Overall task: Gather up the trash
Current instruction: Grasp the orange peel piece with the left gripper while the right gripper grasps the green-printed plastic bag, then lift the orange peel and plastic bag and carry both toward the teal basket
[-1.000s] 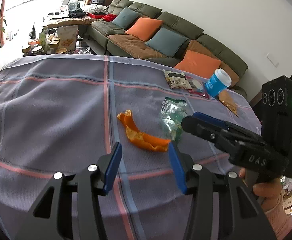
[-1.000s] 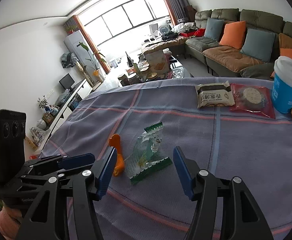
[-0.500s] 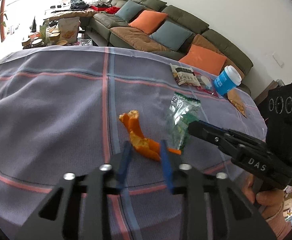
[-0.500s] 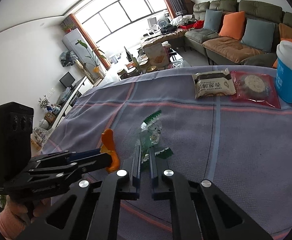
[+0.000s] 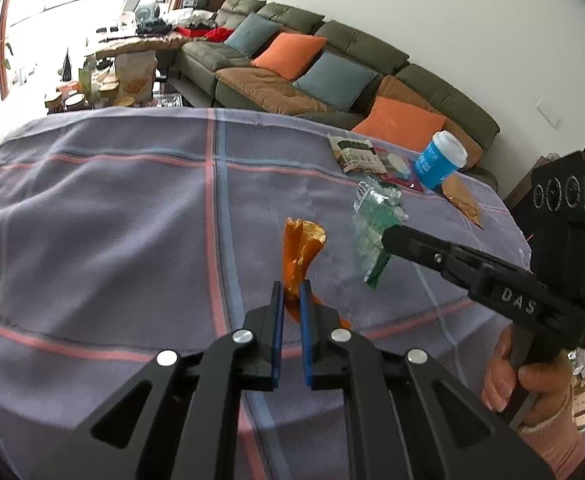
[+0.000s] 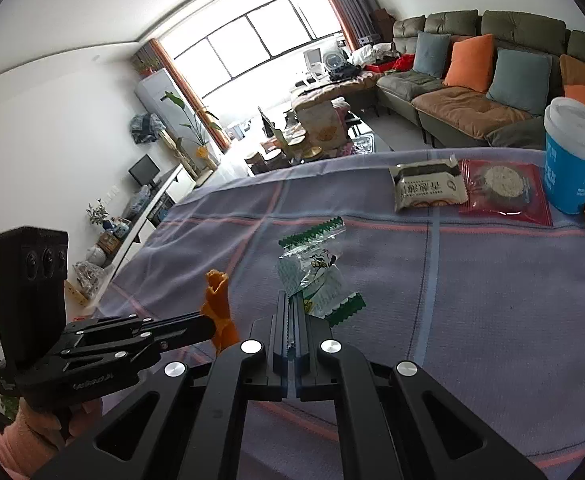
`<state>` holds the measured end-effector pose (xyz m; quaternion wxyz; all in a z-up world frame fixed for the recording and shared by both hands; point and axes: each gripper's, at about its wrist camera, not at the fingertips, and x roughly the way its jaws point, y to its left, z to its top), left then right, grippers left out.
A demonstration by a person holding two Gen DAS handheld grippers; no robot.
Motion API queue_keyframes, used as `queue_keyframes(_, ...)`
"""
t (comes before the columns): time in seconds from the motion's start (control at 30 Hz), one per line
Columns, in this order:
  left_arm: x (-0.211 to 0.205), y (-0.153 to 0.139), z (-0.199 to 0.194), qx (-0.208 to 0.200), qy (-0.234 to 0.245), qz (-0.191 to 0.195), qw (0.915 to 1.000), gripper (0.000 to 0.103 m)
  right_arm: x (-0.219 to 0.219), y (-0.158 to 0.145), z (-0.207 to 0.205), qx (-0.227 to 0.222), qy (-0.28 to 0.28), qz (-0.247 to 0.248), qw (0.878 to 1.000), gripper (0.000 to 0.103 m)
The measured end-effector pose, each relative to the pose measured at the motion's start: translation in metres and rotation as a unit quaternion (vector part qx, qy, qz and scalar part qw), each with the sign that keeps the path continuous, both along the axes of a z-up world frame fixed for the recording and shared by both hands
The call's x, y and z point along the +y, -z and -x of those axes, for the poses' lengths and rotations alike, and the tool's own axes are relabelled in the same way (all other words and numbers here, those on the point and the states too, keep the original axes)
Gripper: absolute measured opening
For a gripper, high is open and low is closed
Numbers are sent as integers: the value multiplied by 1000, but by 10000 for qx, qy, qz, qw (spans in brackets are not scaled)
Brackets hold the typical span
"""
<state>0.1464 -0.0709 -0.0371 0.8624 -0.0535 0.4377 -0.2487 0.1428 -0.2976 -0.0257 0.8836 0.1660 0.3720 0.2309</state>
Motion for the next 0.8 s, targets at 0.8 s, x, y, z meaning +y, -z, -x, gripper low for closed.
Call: queue_keyframes(0.8,86,-19,85,-361,-456,277,9979,9,52,-27,47,-434,-742,-323,9958,2)
